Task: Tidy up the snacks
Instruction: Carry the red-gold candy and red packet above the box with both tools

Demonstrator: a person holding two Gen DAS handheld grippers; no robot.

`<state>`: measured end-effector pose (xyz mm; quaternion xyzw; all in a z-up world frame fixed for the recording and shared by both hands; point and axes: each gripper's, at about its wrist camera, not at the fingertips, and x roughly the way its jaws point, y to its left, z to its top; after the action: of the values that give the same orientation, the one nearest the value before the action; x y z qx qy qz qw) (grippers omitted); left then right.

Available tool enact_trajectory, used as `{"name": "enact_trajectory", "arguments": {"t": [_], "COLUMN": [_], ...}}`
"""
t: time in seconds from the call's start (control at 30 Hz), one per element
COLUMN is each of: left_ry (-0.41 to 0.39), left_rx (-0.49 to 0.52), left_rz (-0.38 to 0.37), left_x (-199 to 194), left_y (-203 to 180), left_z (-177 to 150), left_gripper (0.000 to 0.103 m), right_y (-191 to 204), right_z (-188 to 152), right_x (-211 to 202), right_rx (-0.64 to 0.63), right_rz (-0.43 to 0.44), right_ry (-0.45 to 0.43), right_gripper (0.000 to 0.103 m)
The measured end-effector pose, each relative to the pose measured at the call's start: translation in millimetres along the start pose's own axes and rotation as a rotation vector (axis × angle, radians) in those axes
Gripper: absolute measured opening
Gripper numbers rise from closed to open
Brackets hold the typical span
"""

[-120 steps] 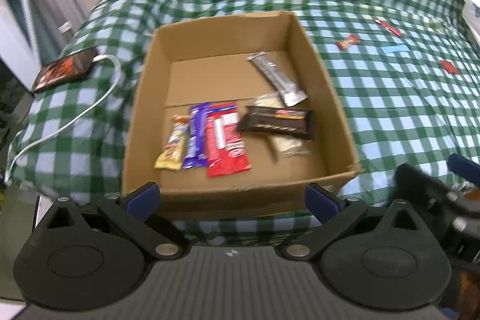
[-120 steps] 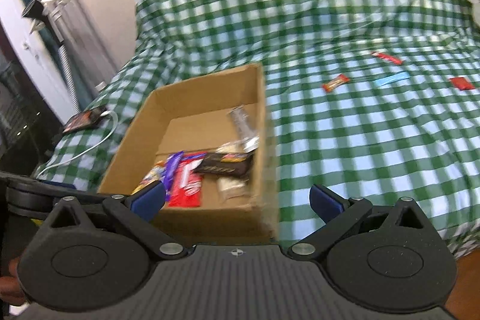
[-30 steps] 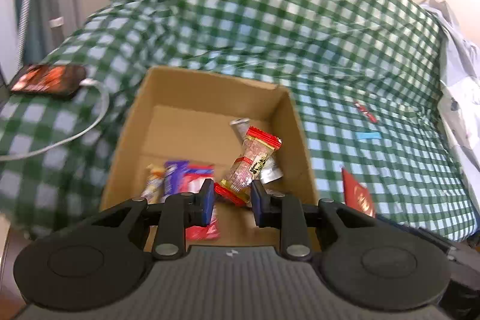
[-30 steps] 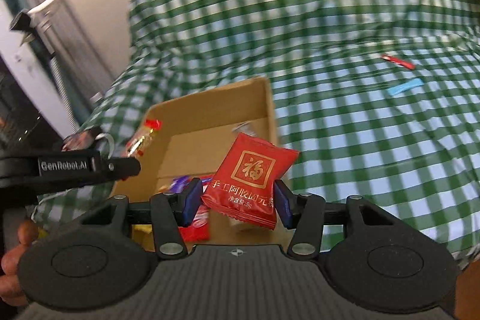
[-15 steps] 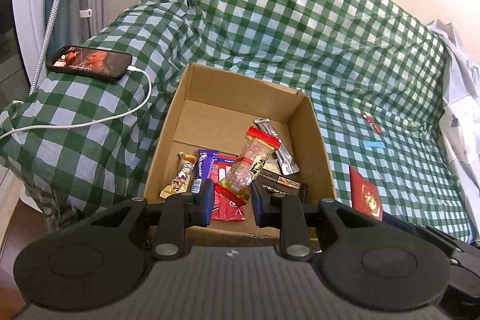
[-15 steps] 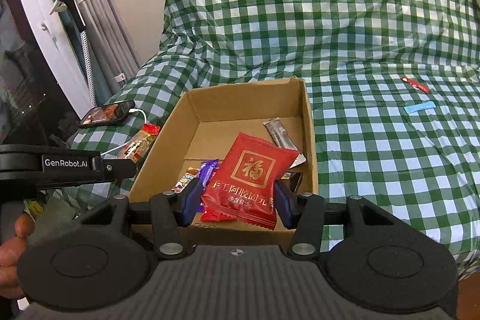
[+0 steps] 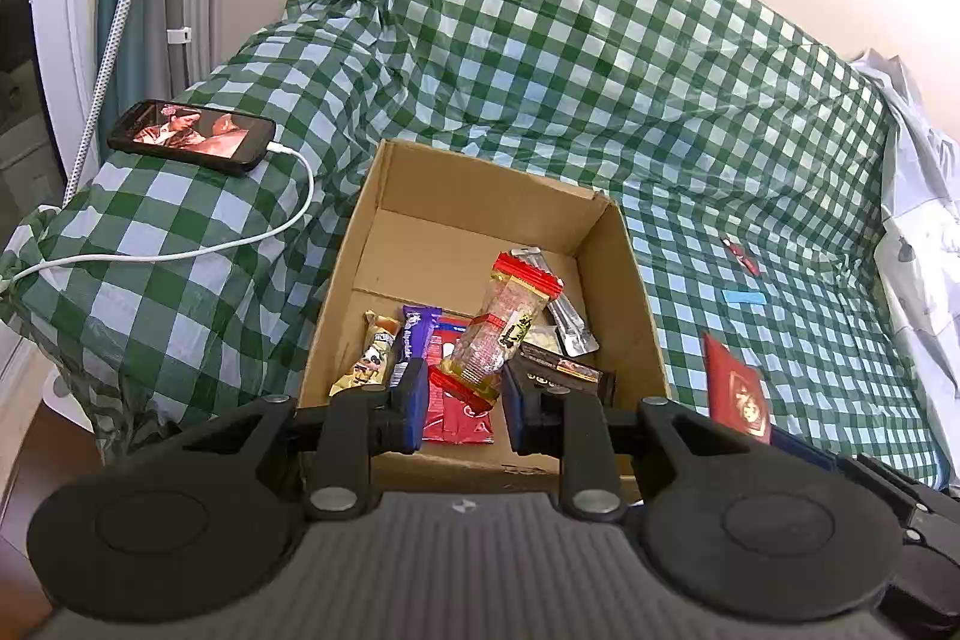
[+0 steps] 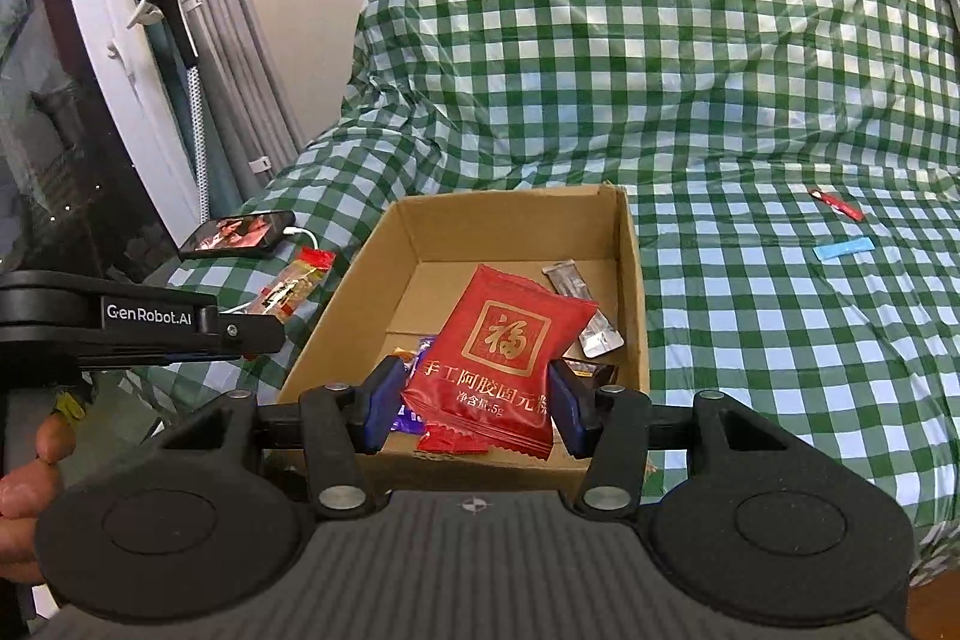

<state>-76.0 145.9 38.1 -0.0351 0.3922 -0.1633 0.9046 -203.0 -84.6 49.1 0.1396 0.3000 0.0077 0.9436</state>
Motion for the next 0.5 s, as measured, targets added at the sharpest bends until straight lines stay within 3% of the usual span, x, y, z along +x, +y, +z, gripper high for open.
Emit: {"name": "enact_trajectory", "arguments": {"t": [0.5], "left_ry": [0.017], "left_rx": [-0.017], "left_rz": [0.006], "left_x": [8.3], "left_y": [5.1], "left_z": [3.4], "left_gripper": [0.028], "right_y": [-1.1], "right_z": [0.6], "right_x": [6.8], "right_rx": [0.002], "right_rz": [-0.014], "right_ry": [0.018], "right_gripper": [0.054]}}
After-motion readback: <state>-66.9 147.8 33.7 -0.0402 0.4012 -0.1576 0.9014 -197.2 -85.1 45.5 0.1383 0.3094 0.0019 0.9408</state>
